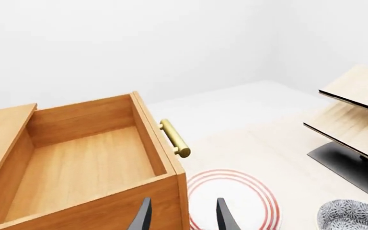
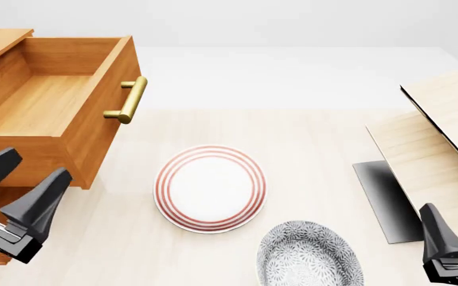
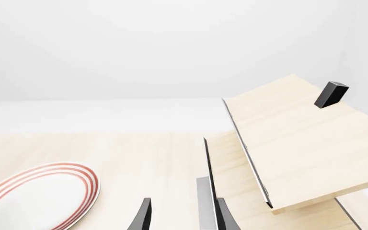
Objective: Close the top drawer of the cabinet.
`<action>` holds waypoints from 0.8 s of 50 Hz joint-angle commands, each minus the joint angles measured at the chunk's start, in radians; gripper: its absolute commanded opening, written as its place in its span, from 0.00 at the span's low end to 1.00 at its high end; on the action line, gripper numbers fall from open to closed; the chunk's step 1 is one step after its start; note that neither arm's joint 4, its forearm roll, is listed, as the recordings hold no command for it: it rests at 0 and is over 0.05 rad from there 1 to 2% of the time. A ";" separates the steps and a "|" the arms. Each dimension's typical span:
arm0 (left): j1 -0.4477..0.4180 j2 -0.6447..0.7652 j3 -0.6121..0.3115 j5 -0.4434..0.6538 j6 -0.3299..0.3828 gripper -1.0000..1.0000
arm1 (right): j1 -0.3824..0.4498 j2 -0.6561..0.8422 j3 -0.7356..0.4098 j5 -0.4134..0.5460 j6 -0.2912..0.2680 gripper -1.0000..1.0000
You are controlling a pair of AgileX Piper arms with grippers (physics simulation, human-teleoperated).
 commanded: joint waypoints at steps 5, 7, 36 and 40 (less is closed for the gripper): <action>-0.167 0.211 -0.181 -0.087 0.085 1.00 | 0.000 -0.001 0.000 0.001 0.000 1.00; -0.192 0.257 -0.224 -0.101 0.103 1.00 | 0.000 -0.002 0.000 0.002 0.000 1.00; -0.668 0.860 -0.709 -0.083 0.169 1.00 | 0.000 -0.005 -0.001 0.005 0.000 1.00; -0.668 0.918 -0.769 -0.078 0.214 1.00 | 0.000 -0.005 -0.001 0.005 0.000 1.00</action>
